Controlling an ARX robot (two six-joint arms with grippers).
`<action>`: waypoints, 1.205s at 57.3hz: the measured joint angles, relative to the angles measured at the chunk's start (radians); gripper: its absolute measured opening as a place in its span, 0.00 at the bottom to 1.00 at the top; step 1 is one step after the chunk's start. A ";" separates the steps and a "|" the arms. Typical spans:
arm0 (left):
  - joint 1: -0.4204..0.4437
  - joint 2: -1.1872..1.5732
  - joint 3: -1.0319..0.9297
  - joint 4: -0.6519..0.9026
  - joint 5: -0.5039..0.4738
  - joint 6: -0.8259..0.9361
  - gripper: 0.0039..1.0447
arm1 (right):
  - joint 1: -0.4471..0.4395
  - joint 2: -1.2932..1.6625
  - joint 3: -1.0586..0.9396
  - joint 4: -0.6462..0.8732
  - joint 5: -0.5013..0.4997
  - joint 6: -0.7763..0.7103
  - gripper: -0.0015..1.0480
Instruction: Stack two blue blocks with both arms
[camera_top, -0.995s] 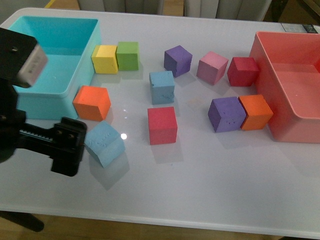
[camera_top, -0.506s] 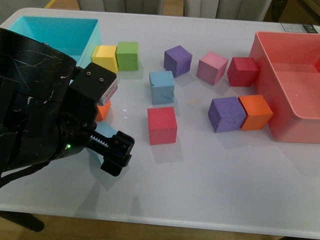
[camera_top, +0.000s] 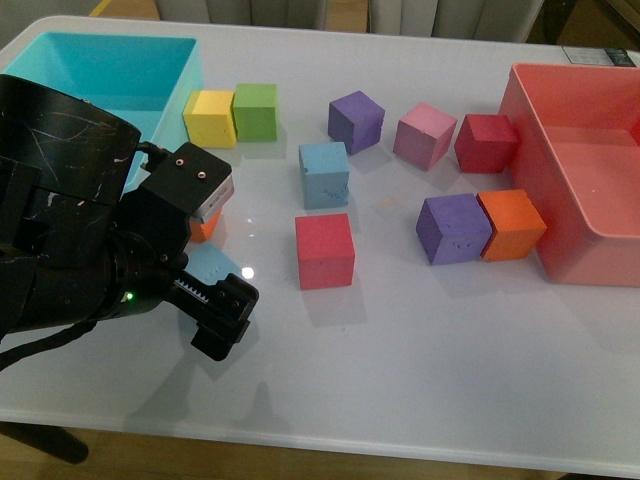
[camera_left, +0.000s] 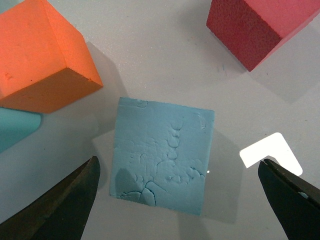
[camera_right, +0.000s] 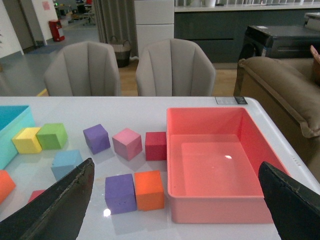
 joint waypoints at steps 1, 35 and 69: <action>0.001 0.002 0.002 0.000 0.000 0.001 0.92 | 0.000 0.000 0.000 0.000 0.000 0.000 0.91; 0.039 0.117 0.095 -0.035 0.014 0.037 0.92 | 0.000 0.000 0.000 0.000 0.000 0.000 0.91; 0.037 0.088 0.084 -0.087 0.048 -0.069 0.46 | 0.000 0.000 0.000 0.000 0.000 0.000 0.91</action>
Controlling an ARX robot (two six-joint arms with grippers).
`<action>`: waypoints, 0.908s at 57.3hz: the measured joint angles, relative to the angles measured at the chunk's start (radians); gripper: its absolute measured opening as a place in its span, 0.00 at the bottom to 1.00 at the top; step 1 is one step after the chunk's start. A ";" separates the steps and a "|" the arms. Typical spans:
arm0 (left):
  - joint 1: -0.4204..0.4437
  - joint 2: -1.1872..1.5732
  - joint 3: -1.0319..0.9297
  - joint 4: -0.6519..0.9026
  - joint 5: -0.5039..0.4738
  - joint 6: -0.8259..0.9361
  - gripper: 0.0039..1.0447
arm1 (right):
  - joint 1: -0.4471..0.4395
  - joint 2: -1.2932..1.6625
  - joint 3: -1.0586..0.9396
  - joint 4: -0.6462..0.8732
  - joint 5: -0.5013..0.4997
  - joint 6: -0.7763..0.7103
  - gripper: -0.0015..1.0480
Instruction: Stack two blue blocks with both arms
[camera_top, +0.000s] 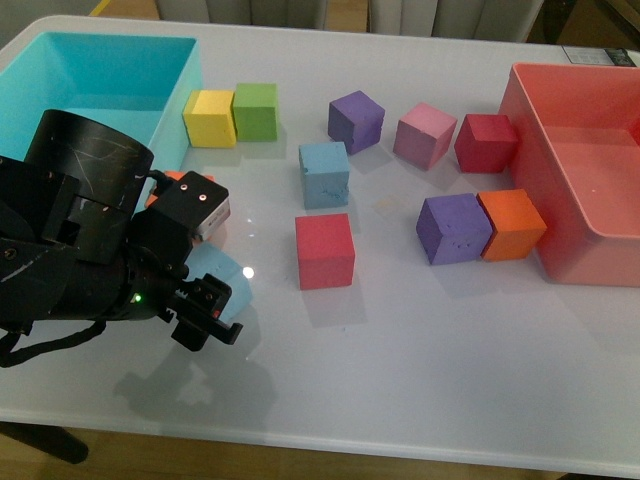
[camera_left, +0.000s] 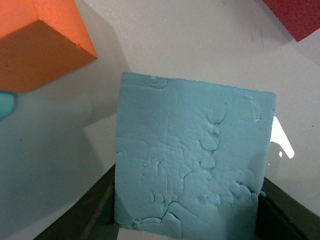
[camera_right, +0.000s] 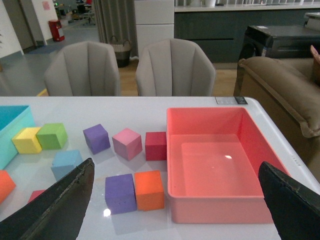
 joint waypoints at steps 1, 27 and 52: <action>0.000 -0.013 -0.003 -0.005 0.007 -0.014 0.45 | 0.000 0.000 0.000 0.000 0.000 0.000 0.91; -0.023 -0.264 0.126 -0.199 0.043 -0.053 0.38 | 0.000 0.000 0.000 0.000 0.000 0.000 0.91; -0.094 -0.035 0.505 -0.371 -0.016 0.093 0.38 | 0.000 0.000 0.000 0.000 0.000 0.000 0.91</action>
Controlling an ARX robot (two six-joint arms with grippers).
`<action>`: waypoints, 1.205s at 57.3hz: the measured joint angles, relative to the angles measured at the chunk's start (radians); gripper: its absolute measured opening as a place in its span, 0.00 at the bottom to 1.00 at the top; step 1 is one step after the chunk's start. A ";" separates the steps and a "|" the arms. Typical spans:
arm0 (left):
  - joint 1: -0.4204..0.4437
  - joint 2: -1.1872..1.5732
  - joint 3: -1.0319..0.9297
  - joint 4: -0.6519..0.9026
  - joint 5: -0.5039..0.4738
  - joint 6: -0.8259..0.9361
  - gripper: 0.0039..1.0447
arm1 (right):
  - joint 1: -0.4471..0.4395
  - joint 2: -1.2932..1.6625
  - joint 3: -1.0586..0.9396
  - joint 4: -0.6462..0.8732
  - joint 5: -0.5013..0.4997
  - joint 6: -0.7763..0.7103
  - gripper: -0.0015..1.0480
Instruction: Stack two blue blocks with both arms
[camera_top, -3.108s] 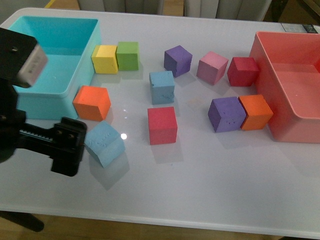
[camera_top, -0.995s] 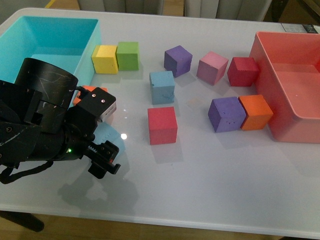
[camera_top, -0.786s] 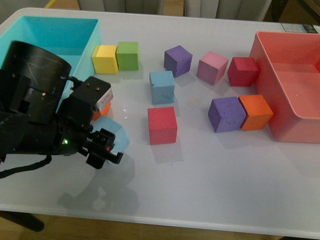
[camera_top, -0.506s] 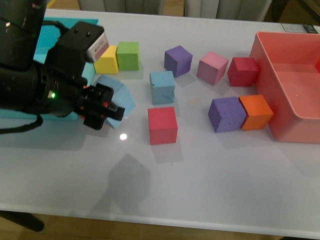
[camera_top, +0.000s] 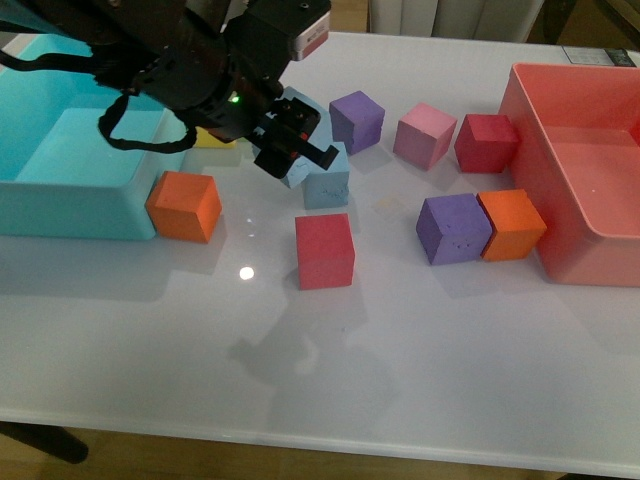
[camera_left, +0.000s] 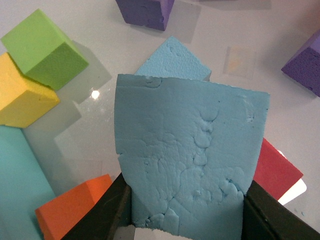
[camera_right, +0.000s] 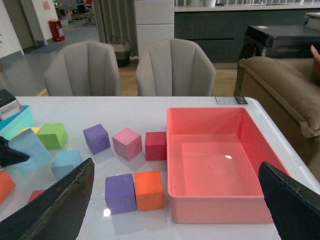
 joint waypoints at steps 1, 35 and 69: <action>-0.001 0.005 0.008 -0.003 0.000 0.002 0.38 | 0.000 0.000 0.000 0.000 0.000 0.000 0.91; -0.017 0.240 0.350 -0.126 0.015 0.045 0.38 | 0.000 0.000 0.000 0.000 0.000 0.000 0.91; -0.014 0.308 0.407 -0.140 0.018 0.059 0.62 | 0.000 0.000 0.000 0.000 0.000 0.000 0.91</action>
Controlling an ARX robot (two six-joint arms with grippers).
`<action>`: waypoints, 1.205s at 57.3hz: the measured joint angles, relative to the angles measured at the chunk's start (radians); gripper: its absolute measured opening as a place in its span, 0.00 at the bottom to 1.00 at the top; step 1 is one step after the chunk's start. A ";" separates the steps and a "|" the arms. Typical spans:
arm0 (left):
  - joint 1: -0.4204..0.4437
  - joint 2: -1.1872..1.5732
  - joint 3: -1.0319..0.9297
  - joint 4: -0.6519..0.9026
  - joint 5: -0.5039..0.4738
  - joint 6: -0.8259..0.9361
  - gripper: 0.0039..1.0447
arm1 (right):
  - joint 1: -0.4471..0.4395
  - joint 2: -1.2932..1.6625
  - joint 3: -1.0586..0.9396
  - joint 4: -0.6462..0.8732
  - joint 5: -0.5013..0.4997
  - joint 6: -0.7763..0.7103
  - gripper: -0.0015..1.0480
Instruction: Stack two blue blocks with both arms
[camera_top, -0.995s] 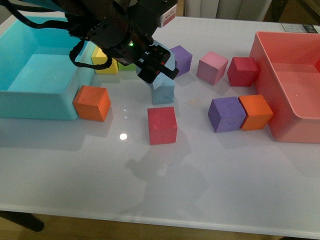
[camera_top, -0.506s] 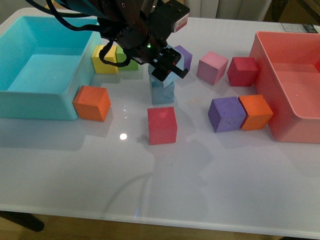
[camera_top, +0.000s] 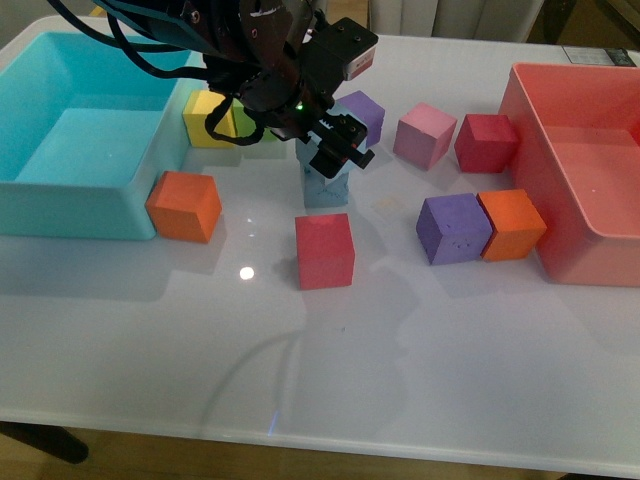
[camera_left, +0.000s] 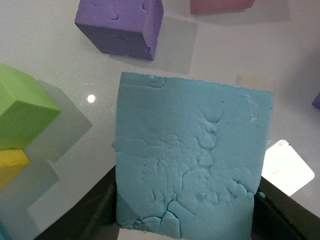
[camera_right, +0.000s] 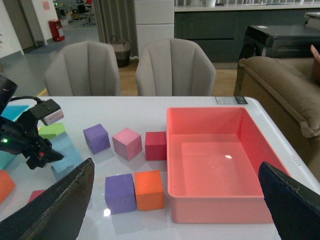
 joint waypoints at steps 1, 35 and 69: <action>0.000 0.000 0.000 0.000 0.001 0.000 0.65 | 0.000 0.000 0.000 0.000 0.000 0.000 0.91; 0.023 -0.052 -0.081 0.026 0.011 -0.002 0.92 | 0.000 0.000 0.000 0.000 0.000 0.000 0.91; 0.113 -0.639 -0.719 0.294 0.085 -0.124 0.92 | 0.000 0.000 0.000 0.000 0.000 0.000 0.91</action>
